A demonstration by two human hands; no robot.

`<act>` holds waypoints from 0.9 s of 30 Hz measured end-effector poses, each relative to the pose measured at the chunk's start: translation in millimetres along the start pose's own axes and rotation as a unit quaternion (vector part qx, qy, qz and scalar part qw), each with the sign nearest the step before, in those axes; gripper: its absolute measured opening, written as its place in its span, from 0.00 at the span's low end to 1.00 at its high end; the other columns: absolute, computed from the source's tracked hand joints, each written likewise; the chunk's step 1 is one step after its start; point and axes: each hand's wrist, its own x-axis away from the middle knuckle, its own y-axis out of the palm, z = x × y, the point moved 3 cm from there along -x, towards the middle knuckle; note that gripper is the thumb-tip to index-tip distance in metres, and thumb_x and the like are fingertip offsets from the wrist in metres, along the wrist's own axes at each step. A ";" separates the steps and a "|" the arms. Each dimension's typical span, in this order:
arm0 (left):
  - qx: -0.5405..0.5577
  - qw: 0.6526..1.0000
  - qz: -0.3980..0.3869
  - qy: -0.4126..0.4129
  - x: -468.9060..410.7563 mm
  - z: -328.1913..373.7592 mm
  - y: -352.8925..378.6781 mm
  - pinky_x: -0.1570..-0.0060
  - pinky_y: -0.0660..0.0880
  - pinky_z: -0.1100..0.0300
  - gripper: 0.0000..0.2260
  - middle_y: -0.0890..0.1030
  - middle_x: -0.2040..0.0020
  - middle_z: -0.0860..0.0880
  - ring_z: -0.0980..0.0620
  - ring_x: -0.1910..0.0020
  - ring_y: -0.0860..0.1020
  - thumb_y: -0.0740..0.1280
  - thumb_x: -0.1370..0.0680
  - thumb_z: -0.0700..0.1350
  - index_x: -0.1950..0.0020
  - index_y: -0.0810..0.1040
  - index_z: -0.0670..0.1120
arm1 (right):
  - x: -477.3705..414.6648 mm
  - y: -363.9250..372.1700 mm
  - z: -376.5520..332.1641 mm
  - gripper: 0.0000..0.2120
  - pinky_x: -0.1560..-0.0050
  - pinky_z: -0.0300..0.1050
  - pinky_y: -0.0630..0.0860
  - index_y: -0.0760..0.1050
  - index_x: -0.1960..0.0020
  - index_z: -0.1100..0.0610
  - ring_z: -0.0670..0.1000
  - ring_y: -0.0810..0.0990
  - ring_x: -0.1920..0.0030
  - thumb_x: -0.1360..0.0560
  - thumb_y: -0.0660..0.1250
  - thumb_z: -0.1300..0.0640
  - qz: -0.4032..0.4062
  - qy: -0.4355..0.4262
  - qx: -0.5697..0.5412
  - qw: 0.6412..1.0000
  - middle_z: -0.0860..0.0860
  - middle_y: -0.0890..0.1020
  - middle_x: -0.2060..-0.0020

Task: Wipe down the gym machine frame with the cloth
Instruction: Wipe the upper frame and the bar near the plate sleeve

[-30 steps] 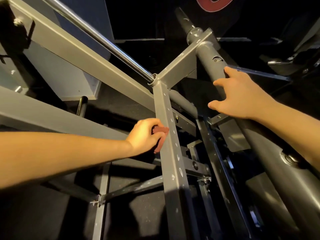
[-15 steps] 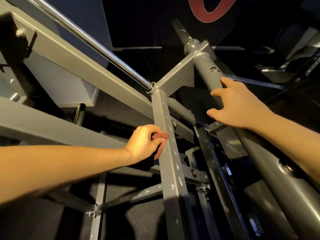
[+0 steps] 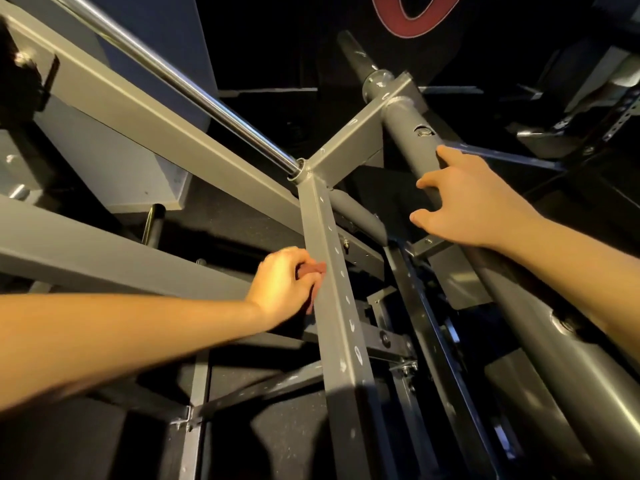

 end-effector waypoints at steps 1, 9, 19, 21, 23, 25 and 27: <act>0.004 0.999 -0.016 0.034 18.0 6.0 3.7 0.49 0.80 0.54 0.08 0.80 0.57 0.57 0.60 0.54 0.80 0.72 0.22 0.42 0.58 0.80 0.53 | 0.2 0.1 0.1 0.27 0.29 0.60 0.68 0.75 0.28 0.54 0.63 0.61 0.24 0.24 0.70 0.44 0.000 0.002 -0.006 1.000 0.60 0.62 0.22; -0.033 0.984 -0.059 0.163 -6.0 32.1 26.2 0.51 0.77 0.53 0.04 0.74 0.55 0.56 0.57 0.54 0.75 0.67 0.20 0.42 0.54 0.75 0.49 | 1.7 -0.6 1.5 0.25 0.29 0.58 0.67 0.78 0.31 0.54 0.62 0.63 0.24 0.24 0.71 0.44 0.011 0.004 -0.032 0.999 0.60 0.64 0.23; -0.024 0.973 -0.165 0.156 53.7 9.9 0.5 0.46 0.77 0.58 0.06 0.78 0.50 0.56 0.57 0.49 0.78 0.65 0.18 0.50 0.47 0.78 0.49 | -0.9 1.5 3.9 0.24 0.31 0.59 0.69 0.79 0.33 0.54 0.62 0.63 0.24 0.24 0.70 0.43 0.024 0.004 -0.023 0.999 0.60 0.65 0.25; -0.049 0.960 -0.203 0.184 61.4 13.1 -0.8 0.46 0.77 0.57 0.03 0.78 0.51 0.56 0.57 0.50 0.78 0.66 0.18 0.47 0.48 0.79 0.49 | -3.3 2.7 4.4 0.24 0.30 0.59 0.69 0.78 0.33 0.54 0.62 0.62 0.24 0.25 0.71 0.43 0.022 0.006 -0.022 1.000 0.59 0.64 0.24; -0.048 0.970 -0.168 0.172 40.7 12.9 -1.3 0.46 0.77 0.54 0.08 0.78 0.54 0.59 0.57 0.52 0.78 0.67 0.19 0.41 0.56 0.78 0.53 | -4.6 2.6 4.4 0.24 0.31 0.58 0.69 0.79 0.34 0.54 0.62 0.63 0.24 0.25 0.71 0.43 0.022 0.006 -0.028 0.999 0.59 0.64 0.24; -0.030 0.990 -0.091 0.105 2.9 4.2 -0.5 0.44 0.78 0.52 0.12 0.80 0.56 0.61 0.59 0.51 0.80 0.68 0.20 0.40 0.62 0.77 0.54 | -4.1 2.2 4.4 0.23 0.31 0.58 0.69 0.79 0.34 0.54 0.62 0.63 0.24 0.25 0.71 0.43 0.022 0.004 -0.027 0.999 0.59 0.64 0.24; -0.028 0.998 -0.035 0.047 -27.3 -2.2 -1.9 0.43 0.80 0.50 0.09 0.82 0.54 0.59 0.58 0.50 0.81 0.70 0.20 0.43 0.59 0.81 0.53 | -2.8 1.6 2.8 0.23 0.31 0.57 0.69 0.79 0.34 0.54 0.62 0.64 0.25 0.25 0.71 0.43 0.018 0.003 -0.023 1.000 0.60 0.65 0.26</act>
